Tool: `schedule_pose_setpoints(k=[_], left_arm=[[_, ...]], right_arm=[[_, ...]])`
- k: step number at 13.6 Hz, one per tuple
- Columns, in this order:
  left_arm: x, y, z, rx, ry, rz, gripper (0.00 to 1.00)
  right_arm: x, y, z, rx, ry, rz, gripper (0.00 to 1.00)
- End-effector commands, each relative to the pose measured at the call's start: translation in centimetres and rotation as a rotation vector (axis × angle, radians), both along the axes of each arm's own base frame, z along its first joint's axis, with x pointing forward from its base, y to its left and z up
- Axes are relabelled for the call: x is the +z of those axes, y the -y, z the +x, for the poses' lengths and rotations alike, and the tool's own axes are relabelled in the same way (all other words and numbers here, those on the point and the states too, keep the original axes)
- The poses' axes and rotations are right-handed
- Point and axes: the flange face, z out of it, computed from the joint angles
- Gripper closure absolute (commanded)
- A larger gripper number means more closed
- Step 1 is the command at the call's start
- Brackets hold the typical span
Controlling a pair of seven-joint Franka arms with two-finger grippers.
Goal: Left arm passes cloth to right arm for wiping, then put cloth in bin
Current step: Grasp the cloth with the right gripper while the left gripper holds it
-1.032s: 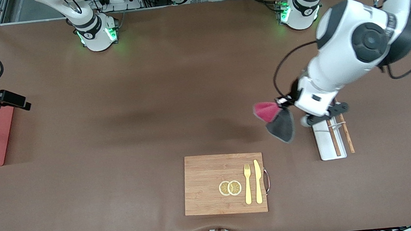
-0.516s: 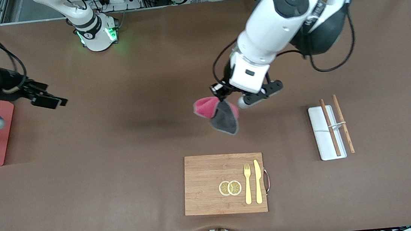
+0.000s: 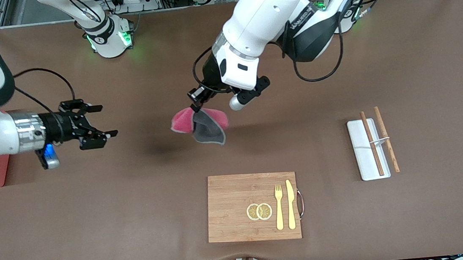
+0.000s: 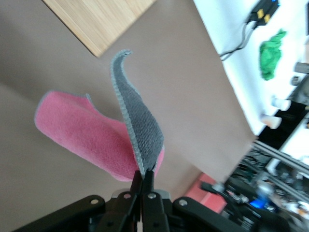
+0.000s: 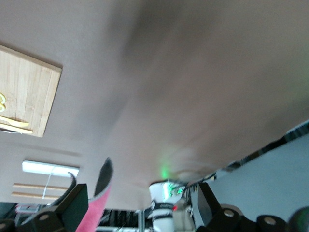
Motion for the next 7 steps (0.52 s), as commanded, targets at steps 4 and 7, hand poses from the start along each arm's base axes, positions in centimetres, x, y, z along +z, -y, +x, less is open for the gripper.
schedule_pose_setpoints(k=[4, 7], left_arm=[[0.2, 2.8, -0.5, 0.056, 0.014, -0.14, 1.0], [0.0, 3.9, -1.2, 0.084, 0.006, -0.191, 1.0]], right_arm=[[-0.6, -6.3, 0.9, -0.125, -0.125, 0.111, 0.0], [-0.1, -10.1, 1.0, -0.183, -0.133, 0.115, 0.0]])
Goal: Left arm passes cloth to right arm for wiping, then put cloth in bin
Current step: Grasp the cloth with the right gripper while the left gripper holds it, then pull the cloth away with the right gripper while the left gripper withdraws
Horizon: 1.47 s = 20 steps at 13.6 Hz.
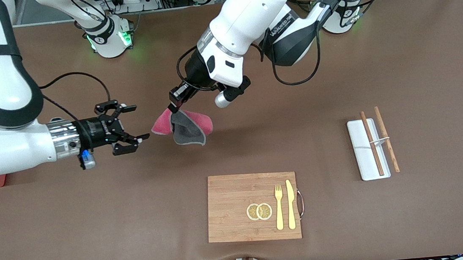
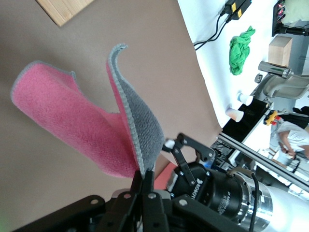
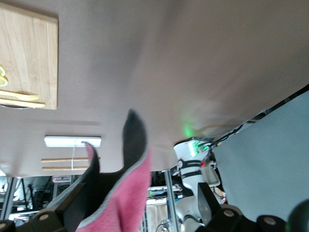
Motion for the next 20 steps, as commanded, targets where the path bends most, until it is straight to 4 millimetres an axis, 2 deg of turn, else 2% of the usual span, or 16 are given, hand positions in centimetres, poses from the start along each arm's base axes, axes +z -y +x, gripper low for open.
schedule_pose_setpoints(k=[1, 3, 6, 7, 9, 11, 12, 13, 14, 16, 18, 20], left_arm=[[0.0, 1.5, -0.1, 0.032, -0.006, -0.084, 1.0], [-0.9, 2.9, -0.9, 0.038, 0.012, -0.123, 1.0], [-1.5, 3.2, -0.8, 0.046, 0.02, -0.138, 1.0], [-1.4, 3.2, -0.8, 0.045, 0.02, -0.139, 1.0], [-1.3, 3.2, -0.9, 0.045, 0.02, -0.14, 1.0], [-0.8, 3.0, -1.0, 0.045, 0.022, -0.14, 1.0], [-0.7, 3.1, -1.1, 0.043, 0.025, -0.14, 0.91], [-0.2, 2.9, -1.2, 0.038, 0.022, -0.129, 0.41], [1.5, 2.2, -1.7, 0.023, 0.016, -0.092, 0.0], [3.3, 0.5, -1.9, 0.005, -0.02, -0.02, 0.0], [6.4, -2.9, -1.8, 0.004, -0.045, 0.072, 0.0], [9.1, -7.1, -1.3, 0.019, -0.058, 0.166, 0.0]], right_arm=[[1.0, -3.3, 0.3, -0.076, -0.02, 0.013, 0.0], [0.5, -4.7, 0.3, -0.095, -0.028, 0.011, 0.0], [-0.6, -5.2, 0.6, -0.106, -0.056, 0.054, 0.8], [-0.8, -5.3, 0.6, -0.102, -0.053, 0.057, 0.96], [-1.5, -5.2, 0.9, -0.089, -0.046, 0.051, 1.0], [-2.6, -4.5, 0.5, 0.056, 0.103, 0.012, 1.0], [-3.3, -4.2, 0.4, 0.111, 0.146, -0.015, 1.0], [-3.7, -3.9, 0.4, 0.159, 0.184, -0.047, 1.0], [-4.5, -3.5, 0.4, 0.228, 0.236, -0.071, 1.0], [-6.1, -2.4, 0.9, 0.294, 0.289, -0.061, 1.0], [-8.3, -1.4, 1.2, 0.347, 0.325, -0.06, 1.0], [-11.2, -1.4, 1.8, 0.455, 0.412, -0.141, 1.0]])
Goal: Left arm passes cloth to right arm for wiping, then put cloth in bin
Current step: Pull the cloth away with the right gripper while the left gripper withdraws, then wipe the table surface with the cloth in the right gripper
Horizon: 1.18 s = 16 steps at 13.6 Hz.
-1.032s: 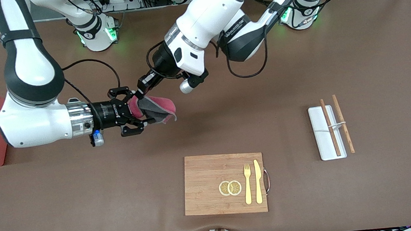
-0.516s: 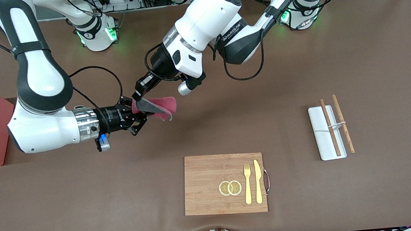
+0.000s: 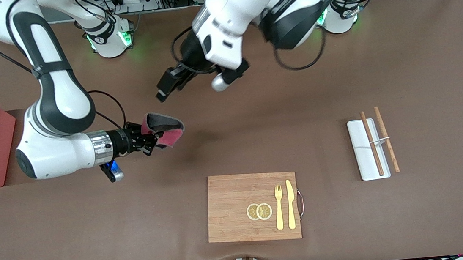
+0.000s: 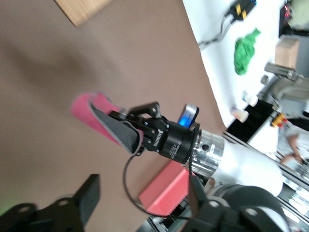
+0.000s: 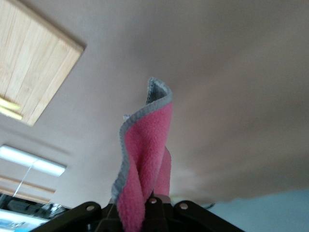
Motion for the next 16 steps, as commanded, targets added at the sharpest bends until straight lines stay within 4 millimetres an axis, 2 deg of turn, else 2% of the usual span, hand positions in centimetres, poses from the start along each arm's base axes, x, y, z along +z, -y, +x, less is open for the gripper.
schedule_pose_setpoints(k=[1, 3, 4, 6, 8, 10, 13, 15, 16], left_arm=[[3.2, -6.0, -0.1, -0.001, 0.006, 0.174, 0.0], [2.7, -10.3, 0.8, -0.063, 0.005, 0.375, 0.0], [2.7, -13.1, 1.6, -0.095, -0.013, 0.446, 0.0], [3.0, -19.4, 3.3, -0.158, -0.048, 0.543, 0.0], [3.2, -25.3, 4.9, -0.254, -0.023, 0.601, 0.0], [2.8, -30.4, 6.3, -0.39, -0.011, 0.646, 0.0], [1.7, -36.6, 8.1, -0.484, -0.003, 0.653, 0.0], [1.7, -39.3, 8.7, -0.581, 0.039, 0.664, 0.0], [1.4, -41.3, 8.9, -0.619, 0.034, 0.666, 0.0]], right_arm=[[-3.7, -0.1, 0.6, 0.161, 0.121, -0.12, 1.0], [-6.6, 1.4, 0.7, 0.32, 0.197, -0.179, 1.0], [-8.0, 3.2, 0.9, 0.443, 0.243, -0.181, 1.0], [-9.5, 9.0, 2.1, 0.663, 0.333, -0.19, 1.0], [-9.9, 13.9, 2.9, 0.783, 0.373, -0.222, 1.0], [-10.6, 20.0, 3.8, 0.917, 0.441, -0.234, 1.0], [-11.1, 27.2, 4.0, 1.044, 0.528, -0.196, 1.0], [-10.7, 32.5, 3.6, 1.126, 0.541, -0.195, 1.0], [-10.2, 34.9, 3.5, 1.154, 0.565, -0.194, 1.0]])
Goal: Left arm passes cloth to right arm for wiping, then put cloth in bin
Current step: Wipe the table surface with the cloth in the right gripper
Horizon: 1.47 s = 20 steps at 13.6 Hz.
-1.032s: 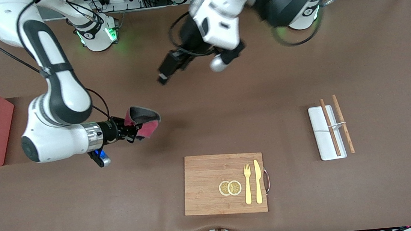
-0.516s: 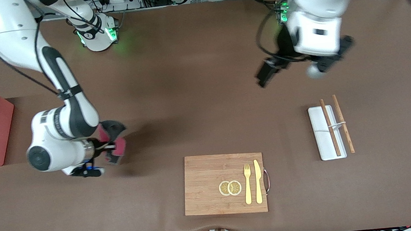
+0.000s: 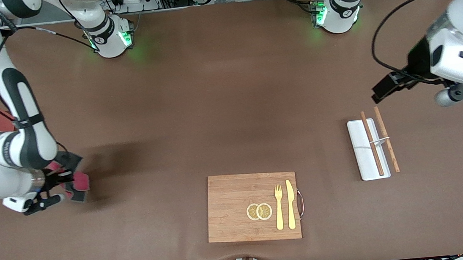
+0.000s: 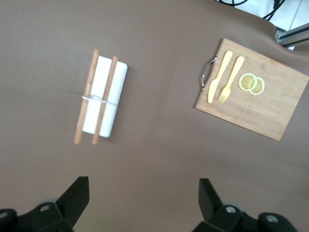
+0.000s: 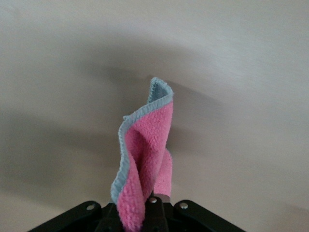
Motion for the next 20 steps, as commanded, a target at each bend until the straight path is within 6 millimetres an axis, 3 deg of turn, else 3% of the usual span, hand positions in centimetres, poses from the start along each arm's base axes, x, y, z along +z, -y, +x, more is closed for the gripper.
schedule_pose_setpoints(k=[1, 2, 4, 6, 8, 10, 13, 17, 18, 20], left_arm=[[0.6, -2.7, -1.1, -0.12, -0.007, 0.026, 0.0], [0.8, -3.1, -1.6, -0.156, -0.01, 0.038, 0.0], [1.2, -5.7, -2.5, -0.173, -0.002, 0.069, 0.0], [0.6, -8.1, -2.9, -0.195, 0.003, 0.083, 0.0], [0.0, -10.0, -3.2, -0.162, -0.007, 0.09, 0.0], [-0.7, -10.2, -3.0, -0.174, -0.014, 0.078, 0.0], [-2.4, -11.0, -2.5, -0.15, -0.017, 0.053, 0.0], [-2.7, -11.3, -2.8, -0.146, -0.026, 0.057, 0.0], [-2.3, -11.2, -3.0, -0.146, -0.022, 0.058, 0.0], [-2.1, -11.2, -3.1, -0.143, -0.019, 0.059, 0.0]], right_arm=[[1.4, 5.0, 0.2, 0.118, 0.041, 0.001, 1.0], [2.4, 6.6, 0.5, 0.156, 0.064, -0.016, 1.0], [2.5, 7.1, 0.5, 0.177, 0.062, -0.048, 1.0], [0.0, 5.8, 0.8, 0.122, 0.075, -0.053, 1.0], [-2.0, 0.0, 1.1, 0.039, 0.044, -0.064, 1.0], [-2.8, -4.5, 1.2, -0.027, 0.03, -0.072, 1.0], [-2.4, -11.0, 0.9, -0.149, -0.027, -0.051, 1.0], [0.9, -24.9, -0.6, -0.349, -0.079, -0.056, 1.0], [1.7, -27.5, -1.0, -0.377, -0.073, -0.053, 1.0], [4.0, -29.0, -1.2, -0.418, -0.085, -0.006, 1.0]])
